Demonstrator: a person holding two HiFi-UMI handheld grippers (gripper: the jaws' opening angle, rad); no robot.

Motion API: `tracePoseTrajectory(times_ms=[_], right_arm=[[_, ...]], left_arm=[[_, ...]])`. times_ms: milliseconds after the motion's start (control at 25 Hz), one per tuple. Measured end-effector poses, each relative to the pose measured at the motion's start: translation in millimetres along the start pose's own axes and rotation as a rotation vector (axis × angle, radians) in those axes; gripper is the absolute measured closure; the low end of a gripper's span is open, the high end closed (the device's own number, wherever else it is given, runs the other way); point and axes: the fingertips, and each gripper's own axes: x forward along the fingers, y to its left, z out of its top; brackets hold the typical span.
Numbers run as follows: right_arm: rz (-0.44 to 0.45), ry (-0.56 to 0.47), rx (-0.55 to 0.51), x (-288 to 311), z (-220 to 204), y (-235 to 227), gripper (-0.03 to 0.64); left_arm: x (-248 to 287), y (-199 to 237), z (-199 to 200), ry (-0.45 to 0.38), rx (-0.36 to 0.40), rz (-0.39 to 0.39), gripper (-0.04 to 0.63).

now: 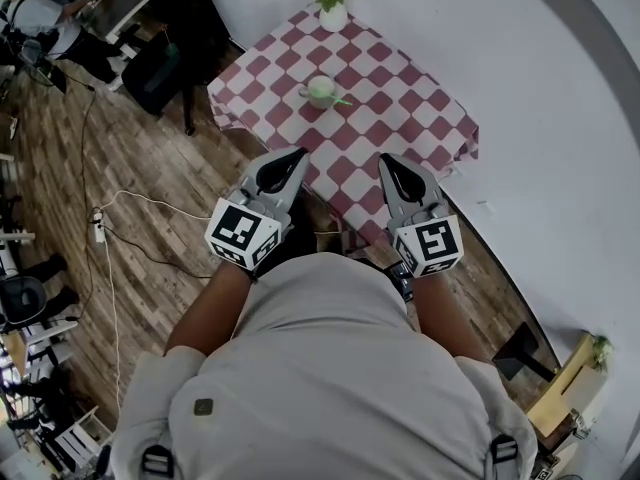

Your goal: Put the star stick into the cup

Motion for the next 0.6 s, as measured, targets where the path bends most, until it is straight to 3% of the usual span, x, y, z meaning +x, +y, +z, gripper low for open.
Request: tracePoseTrajectory(times_ms=[600], right_arm=[[-0.031,-0.032,0.003,0,18,51,0.607]], left_arm=[[-54,14,7,-0.008,0.025,-0.019,0.591]])
